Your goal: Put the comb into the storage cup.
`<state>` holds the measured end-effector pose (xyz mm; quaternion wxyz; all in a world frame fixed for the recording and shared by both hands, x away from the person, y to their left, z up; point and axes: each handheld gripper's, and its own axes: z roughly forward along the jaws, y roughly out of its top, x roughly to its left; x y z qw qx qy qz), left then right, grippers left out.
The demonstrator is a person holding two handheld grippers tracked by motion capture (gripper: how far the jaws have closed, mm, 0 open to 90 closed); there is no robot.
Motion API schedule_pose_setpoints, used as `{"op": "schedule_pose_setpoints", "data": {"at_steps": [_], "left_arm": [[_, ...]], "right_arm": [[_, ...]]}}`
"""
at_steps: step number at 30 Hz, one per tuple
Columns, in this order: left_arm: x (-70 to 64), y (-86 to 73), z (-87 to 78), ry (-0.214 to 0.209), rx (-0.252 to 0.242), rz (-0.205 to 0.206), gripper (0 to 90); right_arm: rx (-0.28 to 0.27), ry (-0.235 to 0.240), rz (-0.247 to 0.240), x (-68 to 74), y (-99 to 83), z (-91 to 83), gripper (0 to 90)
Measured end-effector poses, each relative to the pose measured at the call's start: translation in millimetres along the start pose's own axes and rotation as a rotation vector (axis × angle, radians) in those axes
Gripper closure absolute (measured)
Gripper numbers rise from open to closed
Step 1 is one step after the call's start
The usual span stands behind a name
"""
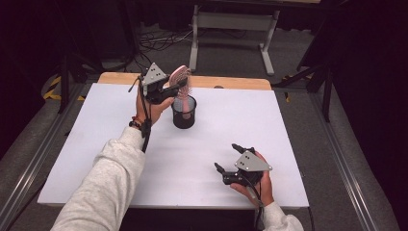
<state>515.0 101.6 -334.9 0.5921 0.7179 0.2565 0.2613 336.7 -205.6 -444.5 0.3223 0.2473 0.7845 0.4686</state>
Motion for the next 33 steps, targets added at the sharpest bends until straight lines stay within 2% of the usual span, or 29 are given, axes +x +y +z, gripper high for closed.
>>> {"op": "schedule_pose_setpoints", "data": {"at_steps": [19,29,33], "left_arm": [[-4.1,-18.2,2.5,-0.009,0.031,-0.024,63.3],[-3.7,-21.3,2.6,0.006,0.025,-0.017,62.9],[-2.3,-22.9,2.4,0.014,0.027,-0.031,62.2]], "right_arm": [[0.008,-0.001,-0.016,1.9,0.7,0.6,15.6],[0.014,0.003,-0.023,2.5,0.7,1.5,15.6],[0.019,0.007,-0.026,3.4,0.7,2.2,15.6]]}}
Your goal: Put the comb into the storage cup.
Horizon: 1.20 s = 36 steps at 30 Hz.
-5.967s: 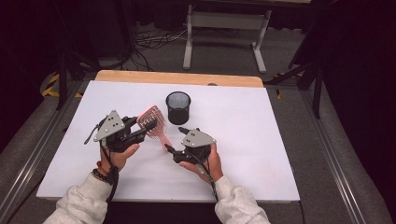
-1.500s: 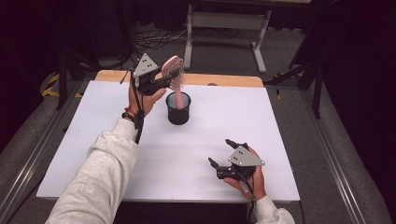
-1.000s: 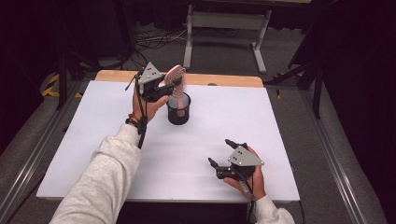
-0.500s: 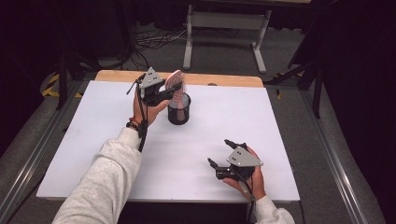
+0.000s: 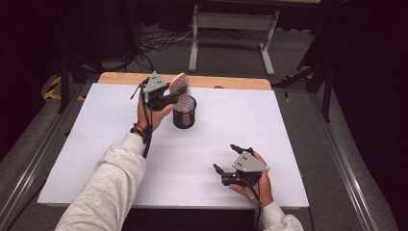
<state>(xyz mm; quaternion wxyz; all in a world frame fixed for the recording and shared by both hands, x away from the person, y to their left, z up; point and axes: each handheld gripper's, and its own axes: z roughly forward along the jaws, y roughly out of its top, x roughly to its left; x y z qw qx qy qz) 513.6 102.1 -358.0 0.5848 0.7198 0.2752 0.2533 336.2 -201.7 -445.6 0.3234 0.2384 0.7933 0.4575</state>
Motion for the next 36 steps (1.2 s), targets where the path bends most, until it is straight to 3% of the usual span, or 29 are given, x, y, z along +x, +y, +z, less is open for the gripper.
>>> {"op": "schedule_pose_setpoints", "data": {"at_steps": [15,19,24,36], "left_arm": [[17.3,-12.9,-1.3,0.038,0.010,-0.082,58.1],[21.8,-16.4,-1.6,0.053,0.024,-0.086,56.3],[30.8,-23.7,-2.2,0.069,0.034,-0.125,53.7],[40.9,-31.2,-4.9,0.079,0.050,-0.159,51.3]], "right_arm": [[0.016,0.006,0.001,-0.1,-1.1,1.9,15.4],[0.016,0.006,0.001,-0.2,-1.1,2.0,15.3],[0.018,0.005,0.003,-0.5,-1.4,2.2,15.4],[0.018,0.006,0.006,-0.6,-1.5,2.5,15.3]]}}
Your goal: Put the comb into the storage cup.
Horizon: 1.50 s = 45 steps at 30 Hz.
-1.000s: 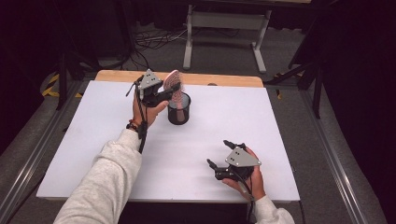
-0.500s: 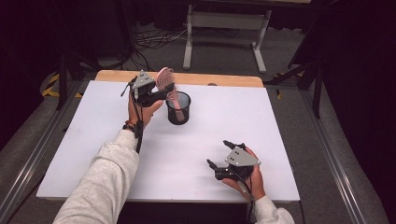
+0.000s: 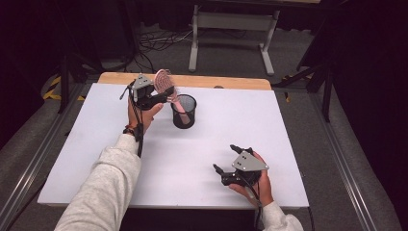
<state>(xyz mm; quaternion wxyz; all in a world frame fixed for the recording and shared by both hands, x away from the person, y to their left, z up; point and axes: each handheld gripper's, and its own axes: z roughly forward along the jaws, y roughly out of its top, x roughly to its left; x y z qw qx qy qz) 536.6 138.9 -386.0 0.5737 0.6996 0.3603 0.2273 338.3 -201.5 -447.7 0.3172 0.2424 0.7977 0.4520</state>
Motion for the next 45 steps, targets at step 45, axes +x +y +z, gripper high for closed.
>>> {"op": "schedule_pose_setpoints", "data": {"at_steps": [45], "left_arm": [[5.6,10.1,-32.1,0.062,0.001,0.090,22.8]], "right_arm": [[-0.008,-0.013,-0.013,0.8,2.8,-1.8,15.3]]}}
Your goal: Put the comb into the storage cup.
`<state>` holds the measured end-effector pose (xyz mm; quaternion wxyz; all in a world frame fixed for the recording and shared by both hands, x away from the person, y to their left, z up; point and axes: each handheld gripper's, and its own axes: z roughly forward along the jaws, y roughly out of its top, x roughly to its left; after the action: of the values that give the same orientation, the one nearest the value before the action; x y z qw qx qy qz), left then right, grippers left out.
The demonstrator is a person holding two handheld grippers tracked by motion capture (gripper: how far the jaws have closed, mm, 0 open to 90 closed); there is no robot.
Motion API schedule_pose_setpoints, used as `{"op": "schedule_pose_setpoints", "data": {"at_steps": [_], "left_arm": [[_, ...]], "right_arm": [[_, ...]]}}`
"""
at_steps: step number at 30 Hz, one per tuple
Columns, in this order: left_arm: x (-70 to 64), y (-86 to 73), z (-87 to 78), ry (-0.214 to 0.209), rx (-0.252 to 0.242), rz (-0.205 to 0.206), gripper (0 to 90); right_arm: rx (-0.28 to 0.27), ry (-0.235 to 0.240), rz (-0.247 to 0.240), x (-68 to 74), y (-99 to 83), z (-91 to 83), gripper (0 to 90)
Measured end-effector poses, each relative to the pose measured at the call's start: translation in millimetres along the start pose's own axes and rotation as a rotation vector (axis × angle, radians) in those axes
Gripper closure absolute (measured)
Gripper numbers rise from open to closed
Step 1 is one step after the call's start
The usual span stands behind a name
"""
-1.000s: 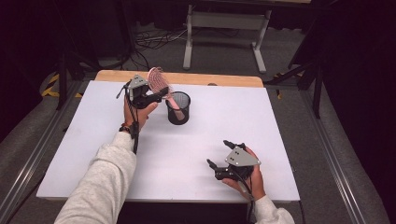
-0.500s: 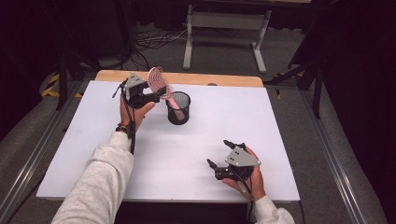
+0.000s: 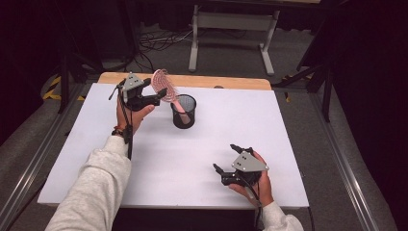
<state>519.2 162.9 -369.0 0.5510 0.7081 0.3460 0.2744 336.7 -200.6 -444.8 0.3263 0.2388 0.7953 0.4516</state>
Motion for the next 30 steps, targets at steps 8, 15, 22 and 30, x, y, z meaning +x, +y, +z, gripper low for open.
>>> {"op": "schedule_pose_setpoints", "data": {"at_steps": [8,15,22,30], "left_arm": [[-1.9,5.4,-11.3,0.002,0.002,0.049,17.5],[-0.1,6.9,-23.2,-0.004,-0.005,0.074,13.6],[-0.2,7.6,-33.7,-0.004,-0.002,0.102,11.1],[-1.9,8.9,-47.1,-0.020,-0.013,0.131,9.2]], "right_arm": [[-0.002,-0.002,-0.003,0.8,0.9,-0.2,15.3],[-0.003,-0.004,-0.004,1.1,1.3,-0.4,15.3],[-0.001,-0.007,0.000,1.1,1.3,0.0,15.1],[-0.004,-0.010,0.003,0.8,1.3,0.0,15.1]]}}
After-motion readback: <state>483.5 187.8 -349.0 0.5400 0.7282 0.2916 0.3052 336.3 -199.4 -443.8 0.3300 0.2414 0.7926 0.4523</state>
